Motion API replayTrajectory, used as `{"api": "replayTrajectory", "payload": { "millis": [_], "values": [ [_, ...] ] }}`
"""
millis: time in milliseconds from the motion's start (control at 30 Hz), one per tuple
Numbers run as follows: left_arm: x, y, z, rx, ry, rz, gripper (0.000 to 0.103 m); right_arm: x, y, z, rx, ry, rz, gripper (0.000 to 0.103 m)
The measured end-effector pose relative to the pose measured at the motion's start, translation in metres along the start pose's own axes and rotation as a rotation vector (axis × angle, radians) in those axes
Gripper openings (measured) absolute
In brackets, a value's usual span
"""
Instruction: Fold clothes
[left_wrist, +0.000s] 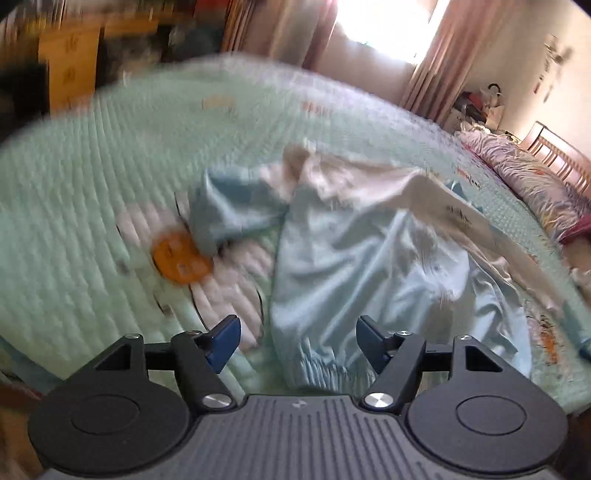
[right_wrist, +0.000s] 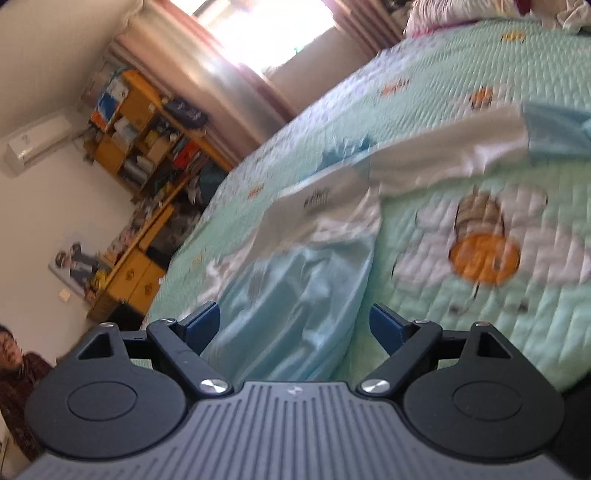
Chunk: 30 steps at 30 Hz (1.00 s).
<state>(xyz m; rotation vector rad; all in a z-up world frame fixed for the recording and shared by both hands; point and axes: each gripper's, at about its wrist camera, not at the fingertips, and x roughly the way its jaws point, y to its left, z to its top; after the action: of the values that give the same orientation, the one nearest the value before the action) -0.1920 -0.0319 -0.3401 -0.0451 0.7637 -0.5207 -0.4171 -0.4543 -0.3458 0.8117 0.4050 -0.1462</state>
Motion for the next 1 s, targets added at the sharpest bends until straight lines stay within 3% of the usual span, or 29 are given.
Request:
{"api": "replayTrajectory", "payload": {
  "millis": [67,167,367,533,667,833,1000],
  "values": [
    [-0.017,-0.009,0.008,0.040,-0.066,0.005,0.078,0.007,-0.002,0.017,-0.012,-0.022,0.003,0.088],
    [-0.023,-0.029,0.018,0.076,-0.096,-0.053,0.081,0.018,-0.004,0.042,-0.029,-0.054,0.008,0.088],
    [0.020,-0.094,0.022,0.233,-0.013,-0.171,0.082,0.053,-0.012,0.100,-0.040,-0.095,0.034,0.088],
    [0.059,-0.133,0.016,0.320,0.044,-0.239,0.083,0.123,-0.028,0.164,-0.070,-0.049,-0.005,0.088],
    [0.086,-0.143,0.011,0.322,0.088,-0.299,0.083,0.196,-0.053,0.205,-0.039,0.035,-0.025,0.088],
    [0.111,-0.149,0.008,0.312,0.120,-0.339,0.083,0.291,-0.086,0.223,-0.080,0.140,-0.172,0.088],
    [0.124,-0.150,0.010,0.299,0.135,-0.384,0.087,0.332,-0.113,0.220,0.046,0.138,-0.130,0.088]
  ]
}}
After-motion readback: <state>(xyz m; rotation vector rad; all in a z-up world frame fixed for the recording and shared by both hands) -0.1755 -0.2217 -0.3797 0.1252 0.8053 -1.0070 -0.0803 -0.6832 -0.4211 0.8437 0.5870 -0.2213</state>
